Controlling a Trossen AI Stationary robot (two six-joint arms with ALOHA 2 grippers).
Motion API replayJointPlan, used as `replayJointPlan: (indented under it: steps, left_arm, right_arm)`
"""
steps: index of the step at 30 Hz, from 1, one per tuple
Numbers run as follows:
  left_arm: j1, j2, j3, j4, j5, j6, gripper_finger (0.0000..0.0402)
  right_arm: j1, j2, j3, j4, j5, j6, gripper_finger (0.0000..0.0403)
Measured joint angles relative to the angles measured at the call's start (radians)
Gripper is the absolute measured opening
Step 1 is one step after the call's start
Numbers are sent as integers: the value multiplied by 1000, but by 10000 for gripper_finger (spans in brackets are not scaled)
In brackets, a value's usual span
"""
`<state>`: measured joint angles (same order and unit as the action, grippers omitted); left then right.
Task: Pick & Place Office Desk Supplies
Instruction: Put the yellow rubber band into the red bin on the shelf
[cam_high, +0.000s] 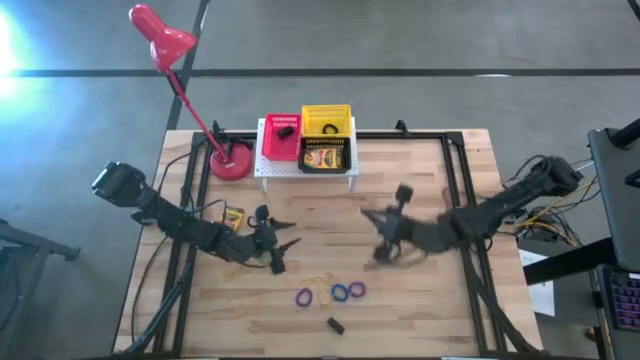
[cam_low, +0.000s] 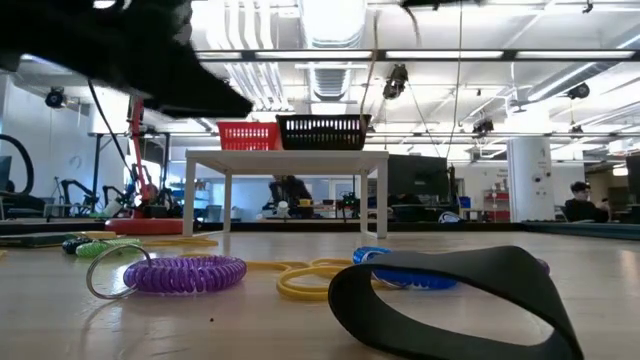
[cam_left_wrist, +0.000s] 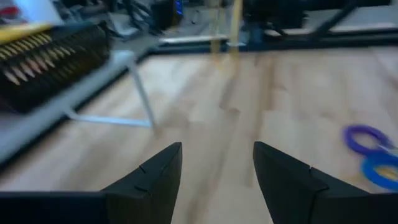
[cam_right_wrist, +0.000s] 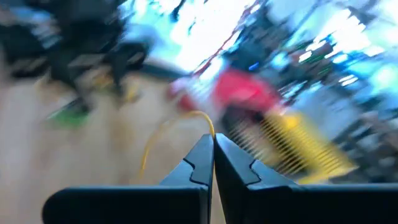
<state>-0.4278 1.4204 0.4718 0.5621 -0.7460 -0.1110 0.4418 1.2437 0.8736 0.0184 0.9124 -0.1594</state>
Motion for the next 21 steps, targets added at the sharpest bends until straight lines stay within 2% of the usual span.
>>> replayJointPlan:
  steps: [2, 4, 9, 12, 16, 19, 21]
  left_arm:
    - [36, 0, 22, 0, -2, 29, 200]
    - [83, 0, 37, -1, 13, 35, 200]
    - [240, 0, 40, -8, 197, 56, 200]
    - [330, 0, 37, -11, 263, 60, 200]
    - [398, -7, 35, -13, 268, 122, 200]
    - [413, -46, 34, -15, 268, 187, 200]
    - [415, -94, 34, -38, 268, 216, 200]
  right_arm:
    - [-76, -18, 58, 23, -46, -114, 8]
    - [-166, -25, 126, 22, -140, -200, 8]
    - [-421, -3, 291, 10, -478, -333, 8]
    - [-582, 45, 382, -30, -677, -356, 8]
    - [-768, 144, 470, -43, -947, -348, 8]
    - [-861, 259, 536, -4, -1130, -316, 8]
    - [-895, 346, 589, 27, -1209, -297, 8]
